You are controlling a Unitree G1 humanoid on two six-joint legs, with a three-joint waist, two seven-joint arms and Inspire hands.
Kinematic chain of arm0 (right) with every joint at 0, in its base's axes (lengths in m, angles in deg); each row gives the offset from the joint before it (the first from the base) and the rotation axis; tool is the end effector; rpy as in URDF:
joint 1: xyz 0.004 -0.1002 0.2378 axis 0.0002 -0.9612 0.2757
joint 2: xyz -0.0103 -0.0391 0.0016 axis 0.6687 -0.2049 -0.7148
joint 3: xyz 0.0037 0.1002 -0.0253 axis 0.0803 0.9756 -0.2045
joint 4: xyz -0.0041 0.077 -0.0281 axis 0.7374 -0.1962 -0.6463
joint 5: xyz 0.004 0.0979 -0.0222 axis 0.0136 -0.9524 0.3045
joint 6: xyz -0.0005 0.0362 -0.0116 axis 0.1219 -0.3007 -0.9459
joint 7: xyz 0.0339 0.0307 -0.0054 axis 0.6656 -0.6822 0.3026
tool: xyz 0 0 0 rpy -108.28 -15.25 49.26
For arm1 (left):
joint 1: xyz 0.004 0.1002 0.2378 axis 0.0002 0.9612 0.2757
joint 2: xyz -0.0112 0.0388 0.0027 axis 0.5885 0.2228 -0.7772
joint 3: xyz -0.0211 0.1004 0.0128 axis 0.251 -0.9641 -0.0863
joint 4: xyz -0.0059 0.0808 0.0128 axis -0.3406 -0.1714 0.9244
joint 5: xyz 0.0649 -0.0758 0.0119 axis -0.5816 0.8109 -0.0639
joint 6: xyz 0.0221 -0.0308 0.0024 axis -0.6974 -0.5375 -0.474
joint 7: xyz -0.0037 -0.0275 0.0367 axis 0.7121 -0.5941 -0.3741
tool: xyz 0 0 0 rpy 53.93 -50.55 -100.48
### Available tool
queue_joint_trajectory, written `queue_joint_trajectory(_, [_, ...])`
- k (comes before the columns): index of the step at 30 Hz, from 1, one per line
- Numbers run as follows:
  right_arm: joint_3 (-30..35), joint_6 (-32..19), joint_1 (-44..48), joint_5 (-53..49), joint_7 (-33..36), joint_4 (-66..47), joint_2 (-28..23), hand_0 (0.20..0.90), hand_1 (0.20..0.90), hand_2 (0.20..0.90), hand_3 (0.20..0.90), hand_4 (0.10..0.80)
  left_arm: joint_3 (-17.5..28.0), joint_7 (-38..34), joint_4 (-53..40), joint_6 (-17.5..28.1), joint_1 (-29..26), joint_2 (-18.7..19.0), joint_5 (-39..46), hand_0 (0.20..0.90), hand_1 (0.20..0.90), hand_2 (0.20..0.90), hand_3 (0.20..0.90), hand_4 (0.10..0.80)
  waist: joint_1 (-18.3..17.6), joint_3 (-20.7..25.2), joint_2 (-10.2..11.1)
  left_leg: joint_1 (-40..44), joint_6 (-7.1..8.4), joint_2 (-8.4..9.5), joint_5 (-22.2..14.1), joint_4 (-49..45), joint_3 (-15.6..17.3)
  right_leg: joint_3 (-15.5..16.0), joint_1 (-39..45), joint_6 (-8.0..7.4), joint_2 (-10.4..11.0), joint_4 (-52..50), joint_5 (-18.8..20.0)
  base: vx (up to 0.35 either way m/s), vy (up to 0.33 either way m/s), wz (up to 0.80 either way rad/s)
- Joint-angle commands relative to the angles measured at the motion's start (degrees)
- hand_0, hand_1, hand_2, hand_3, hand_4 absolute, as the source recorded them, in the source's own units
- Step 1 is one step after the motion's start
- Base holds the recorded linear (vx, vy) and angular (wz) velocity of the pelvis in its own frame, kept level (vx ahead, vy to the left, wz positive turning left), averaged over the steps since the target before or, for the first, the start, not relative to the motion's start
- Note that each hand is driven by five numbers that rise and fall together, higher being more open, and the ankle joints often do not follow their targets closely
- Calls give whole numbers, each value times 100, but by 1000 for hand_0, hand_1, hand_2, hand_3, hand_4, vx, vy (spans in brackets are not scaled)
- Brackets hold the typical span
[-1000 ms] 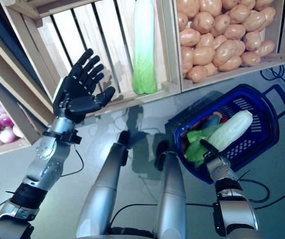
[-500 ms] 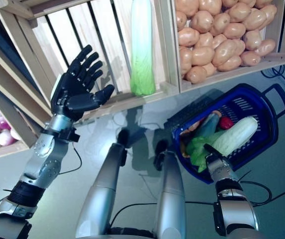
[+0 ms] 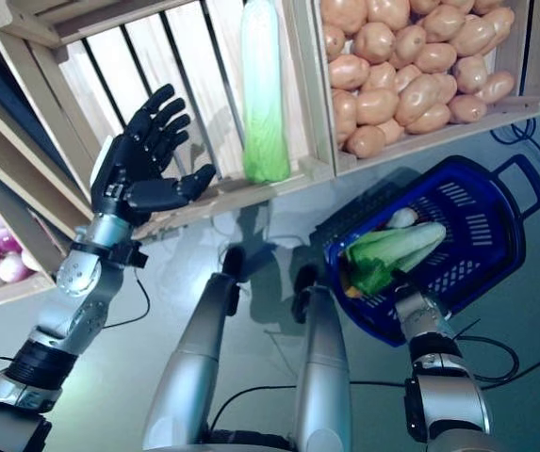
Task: Put vegetables into the basket
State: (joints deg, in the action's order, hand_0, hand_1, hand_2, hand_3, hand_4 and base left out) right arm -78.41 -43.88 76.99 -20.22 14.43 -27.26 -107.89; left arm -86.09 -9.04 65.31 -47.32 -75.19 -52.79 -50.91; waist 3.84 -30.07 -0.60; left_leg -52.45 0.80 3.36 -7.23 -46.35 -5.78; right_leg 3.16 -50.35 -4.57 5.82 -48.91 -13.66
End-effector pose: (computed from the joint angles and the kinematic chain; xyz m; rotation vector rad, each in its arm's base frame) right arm 0.2684 -0.2866 0.0342 0.5942 0.5237 -1.0423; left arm 0.2556 0.1950 0.1518 0.0150 -0.4914 -0.2031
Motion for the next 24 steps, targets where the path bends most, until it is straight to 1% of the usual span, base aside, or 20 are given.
queue_joint_trajectory(1, [117, -414, -337, 422, 488, -159, -365, 900, 900, 900, 900, 800, 488, -435, -921, 542, -786, 162, -1137, 900, 900, 900, 900, 800, -67, 27, -103, 578, -436, 121, -300, 453, 618, 184, 415, 292, -263, 438, 773, 35, 31, 3])
queue_joint_trajectory(2, [83, -427, -383, 444, 490, -256, -349, 900, 900, 900, 900, 800, 539, -514, -934, 445, -870, 291, -1396, 900, 900, 900, 900, 800, -81, 27, -106, 602, -425, 114, -278, 503, 626, 180, 436, 302, -265, 487, 776, 38, 41, 7])
queue_joint_trajectory(4, [25, -391, -486, 463, 378, -431, -387, 900, 900, 900, 900, 800, 624, -638, -939, 369, -1023, 675, -2308, 900, 900, 900, 900, 800, -113, 27, -122, 636, -398, 80, -258, 547, 657, 181, 472, 312, -253, 508, 751, 26, 49, 4])
queue_joint_trajectory(5, [3, -370, -528, 460, 331, -535, -409, 900, 900, 900, 900, 800, 623, -564, -915, 323, -1115, 862, -2511, 900, 900, 900, 900, 800, -138, 27, -128, 637, -386, 67, -248, 553, 674, 173, 473, 320, -251, 514, 745, 28, 63, -3])
queue_joint_trajectory(6, [1, -346, -588, 501, 241, -638, -423, 900, 900, 900, 900, 800, 611, -327, -907, 143, -1228, 1061, -2673, 900, 900, 900, 900, 800, -170, 27, -145, 652, -366, 50, -235, 577, 698, 165, 483, 321, -246, 526, 733, 20, 47, -6])
queue_joint_trajectory(7, [10, -344, -596, 505, 241, -646, -414, 900, 900, 900, 900, 800, 604, -320, -907, 134, -1238, 1066, -2671, 900, 900, 900, 900, 800, -165, 27, -137, 655, -365, 52, -233, 582, 699, 164, 484, 321, -244, 527, 732, 36, 69, -12])
queue_joint_trajectory(8, [-25, -307, -697, 503, 79, -791, -419, 900, 900, 900, 900, 800, 575, -130, -875, 22, -1364, 1345, -3093, 900, 900, 900, 900, 800, -204, 27, -165, 678, -345, 33, -211, 628, 729, 137, 498, 319, -238, 561, 728, 34, 65, -11])
queue_joint_trajectory(9, [-40, -294, -746, 541, -6, -836, -411, 900, 900, 900, 900, 800, 560, -149, -840, -4, -1418, 1476, -3326, 900, 900, 900, 900, 800, -231, 27, -183, 694, -340, 17, -199, 655, 748, 120, 510, 319, -240, 580, 725, 49, 115, -10])
queue_joint_trajectory(10, [-109, -286, -841, 604, -164, -930, -394, 900, 900, 900, 900, 800, 365, -122, -740, -209, -1711, 1790, -3847, 900, 900, 900, 900, 800, -307, 27, -208, 735, -337, -6, -164, 732, 792, 80, 534, 313, -244, 647, 728, 32, 98, -7])
queue_joint_trajectory(12, [-196, -284, -929, 560, -422, -952, -418, 900, 900, 900, 900, 800, 93, -220, -610, -330, -2109, 2150, -4519, 900, 900, 900, 900, 800, -387, 27, -234, 723, -317, -50, -125, 783, 837, 74, 518, 307, -226, 698, 742, 22, 84, -6])
queue_joint_trajectory(13, [-205, -300, -962, 525, -526, -932, -415, 900, 900, 900, 900, 800, -54, -244, -535, -356, -2291, 2277, -4760, 900, 900, 900, 900, 800, -406, 27, -232, 724, -310, -63, -115, 803, 852, 75, 520, 309, -221, 722, 745, 12, 43, -5])
queue_joint_trajectory(14, [-196, -301, -964, 524, -529, -929, -412, 900, 900, 900, 900, 800, -78, -250, -521, -353, -2315, 2276, -4762, 900, 900, 900, 900, 800, -398, 27, -228, 723, -309, -63, -114, 805, 852, 75, 520, 309, -221, 723, 746, 16, 30, -6])
queue_joint_trajectory(15, [-203, -337, -1020, 430, -703, -898, -428, 900, 900, 900, 900, 800, -266, -336, -466, -391, -2544, 2507, -5139, 900, 900, 900, 900, 800, -448, 27, -238, 719, -292, -79, -108, 815, 871, 68, 523, 303, -215, 757, 752, 0, 0, 0])
queue_joint_trajectory(16, [-230, -363, -1074, 353, -805, -917, -433, 900, 900, 900, 900, 800, -424, -535, -444, -401, -2724, 2656, -5592, 900, 900, 900, 900, 800, -474, 27, -236, 719, -287, -91, -104, 836, 882, 62, 523, 301, -217, 798, 763, 0, 0, 0])
queue_joint_trajectory(17, [-243, -374, -1099, 302, -833, -936, -427, 900, 900, 900, 900, 800, -535, -572, -409, -395, -2864, 2733, -5763, 900, 900, 900, 900, 800, -484, 27, -237, 716, -287, -102, -111, 837, 895, 61, 517, 302, -214, 797, 755, 0, 0, 0])
queue_joint_trajectory(18, [-309, -435, -1123, 181, -915, -891, -429, 900, 900, 900, 900, 800, -786, -603, -392, -383, -3170, 2924, -6469, 900, 900, 900, 900, 800, -537, 27, -246, 697, -291, -114, -126, 827, 906, 62, 496, 304, -206, 816, 763, 0, 0, 0])
queue_joint_trajectory(19, [-305, -458, -1122, 159, -947, -856, -413, 900, 900, 900, 900, 800, -969, -643, -328, -390, -3355, 2957, -6690, 900, 900, 900, 900, 800, -529, 27, -235, 683, -291, -120, -130, 816, 909, 67, 479, 305, -198, 806, 763, 0, 0, 0])
queue_joint_trajectory(20, [-395, -536, -1099, 121, -1037, -753, -426, 900, 900, 900, 900, 800, -1342, -718, -252, -434, -3715, 3117, -7167, 900, 900, 900, 900, 800, -591, 27, -241, 685, -290, -148, -141, 819, 929, 76, 457, 302, -190, 801, 768, 0, 0, 0])
queue_joint_trajectory(22, [-468, -600, -1039, 58, -1111, -619, -445, 900, 900, 900, 900, 800, -1964, -659, -121, -490, -4309, 3239, -7491, 900, 900, 900, 900, 800, -616, 27, -225, 657, -286, -182, -163, 789, 960, 81, 427, 294, -167, 799, 777, 0, 0, 0])
queue_joint_trajectory(24, [-495, -624, -989, 49, -1143, -558, -487, 900, 900, 900, 900, 800, -2373, -577, -54, -493, -4631, 3293, -7698, 900, 900, 900, 900, 800, -649, 27, -228, 643, -286, -215, -179, 766, 990, 88, 398, 289, -150, 770, 779, 0, 0, 0])
